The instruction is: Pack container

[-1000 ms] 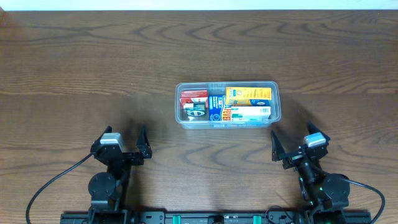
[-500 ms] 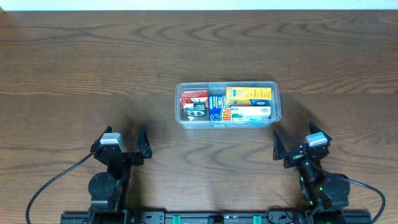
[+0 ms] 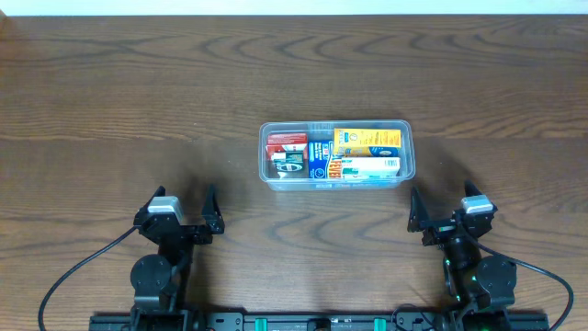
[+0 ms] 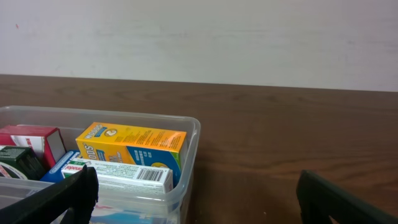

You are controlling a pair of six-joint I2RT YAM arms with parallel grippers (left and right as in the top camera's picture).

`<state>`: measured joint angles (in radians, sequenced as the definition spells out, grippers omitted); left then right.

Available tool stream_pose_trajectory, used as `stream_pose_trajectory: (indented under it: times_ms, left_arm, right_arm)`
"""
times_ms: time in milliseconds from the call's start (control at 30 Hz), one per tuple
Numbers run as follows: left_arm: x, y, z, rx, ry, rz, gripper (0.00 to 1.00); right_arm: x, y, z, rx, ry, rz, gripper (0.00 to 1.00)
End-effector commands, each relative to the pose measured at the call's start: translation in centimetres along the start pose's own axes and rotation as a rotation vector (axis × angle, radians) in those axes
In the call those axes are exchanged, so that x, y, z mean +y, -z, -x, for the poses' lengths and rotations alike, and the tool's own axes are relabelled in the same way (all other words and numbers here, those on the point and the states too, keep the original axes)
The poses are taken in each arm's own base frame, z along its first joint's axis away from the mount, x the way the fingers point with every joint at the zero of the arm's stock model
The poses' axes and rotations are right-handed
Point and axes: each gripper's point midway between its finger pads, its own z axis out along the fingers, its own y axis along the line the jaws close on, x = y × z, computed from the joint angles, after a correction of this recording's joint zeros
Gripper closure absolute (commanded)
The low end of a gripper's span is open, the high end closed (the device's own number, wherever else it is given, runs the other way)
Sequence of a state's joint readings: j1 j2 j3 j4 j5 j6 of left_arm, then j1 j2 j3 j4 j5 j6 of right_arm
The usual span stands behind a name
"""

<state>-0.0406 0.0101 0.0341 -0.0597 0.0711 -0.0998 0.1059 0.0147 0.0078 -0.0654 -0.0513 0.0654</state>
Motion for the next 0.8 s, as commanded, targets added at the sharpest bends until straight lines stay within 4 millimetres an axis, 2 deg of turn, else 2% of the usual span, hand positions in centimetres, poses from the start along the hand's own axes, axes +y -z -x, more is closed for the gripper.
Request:
stream_pose_trajectory:
  times_ms: [0,767]
  left_arm:
    - [0.32,-0.1,-1.48,0.045,-0.012,0.009,0.02]
    - [0.32,-0.1,-1.48,0.044,-0.012,0.009,0.02]
  right_arm:
    - [-0.44,0.04,-0.02,-0.003,-0.017,-0.022,0.01]
    - [-0.44,0.04,-0.02,-0.003,-0.017,-0.022,0.01]
